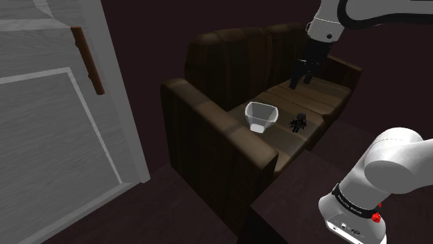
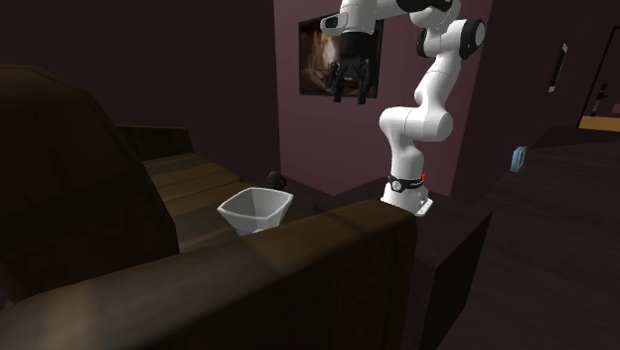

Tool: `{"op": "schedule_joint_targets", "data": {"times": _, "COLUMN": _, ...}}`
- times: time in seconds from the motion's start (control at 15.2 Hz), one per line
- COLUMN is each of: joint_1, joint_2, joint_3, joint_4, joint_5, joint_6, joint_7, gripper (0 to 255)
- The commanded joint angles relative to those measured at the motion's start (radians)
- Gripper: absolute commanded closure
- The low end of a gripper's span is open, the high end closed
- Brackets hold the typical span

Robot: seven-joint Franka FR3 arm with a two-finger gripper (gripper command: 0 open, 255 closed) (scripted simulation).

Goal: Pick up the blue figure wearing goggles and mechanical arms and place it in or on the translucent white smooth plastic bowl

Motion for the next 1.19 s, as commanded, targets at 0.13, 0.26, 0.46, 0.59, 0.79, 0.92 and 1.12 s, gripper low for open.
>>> {"op": "schedule_joint_targets", "data": {"times": 0.13, "joint_1": -0.015, "joint_2": 0.001, "joint_3": -0.040, "joint_4": -0.039, "joint_5": -0.020, "joint_6": 0.045, "joint_7": -0.039, "gripper": 0}}
{"op": "schedule_joint_targets", "data": {"times": 0.26, "joint_1": -0.032, "joint_2": 0.008, "joint_3": -0.082, "joint_4": -0.073, "joint_5": -0.040, "joint_6": 0.091, "joint_7": -0.078, "gripper": 0}}
{"op": "schedule_joint_targets", "data": {"times": 0.46, "joint_1": -0.056, "joint_2": 0.031, "joint_3": -0.146, "joint_4": -0.115, "joint_5": -0.070, "joint_6": 0.164, "joint_7": -0.137, "gripper": 0}}
{"op": "schedule_joint_targets", "data": {"times": 0.59, "joint_1": -0.071, "joint_2": 0.055, "joint_3": -0.190, "joint_4": -0.137, "joint_5": -0.088, "joint_6": 0.215, "joint_7": -0.178, "gripper": 0}}
{"op": "schedule_joint_targets", "data": {"times": 0.79, "joint_1": -0.091, "joint_2": 0.103, "joint_3": -0.258, "joint_4": -0.159, "joint_5": -0.111, "joint_6": 0.293, "joint_7": -0.240, "gripper": 0}}
{"op": "schedule_joint_targets", "data": {"times": 0.92, "joint_1": -0.101, "joint_2": 0.144, "joint_3": -0.306, "joint_4": -0.167, "joint_5": -0.122, "joint_6": 0.347, "joint_7": -0.283, "gripper": 0}}
{"op": "schedule_joint_targets", "data": {"times": 1.12, "joint_1": -0.109, "joint_2": 0.218, "joint_3": -0.379, "joint_4": -0.168, "joint_5": -0.129, "joint_6": 0.428, "joint_7": -0.351, "gripper": 0}}
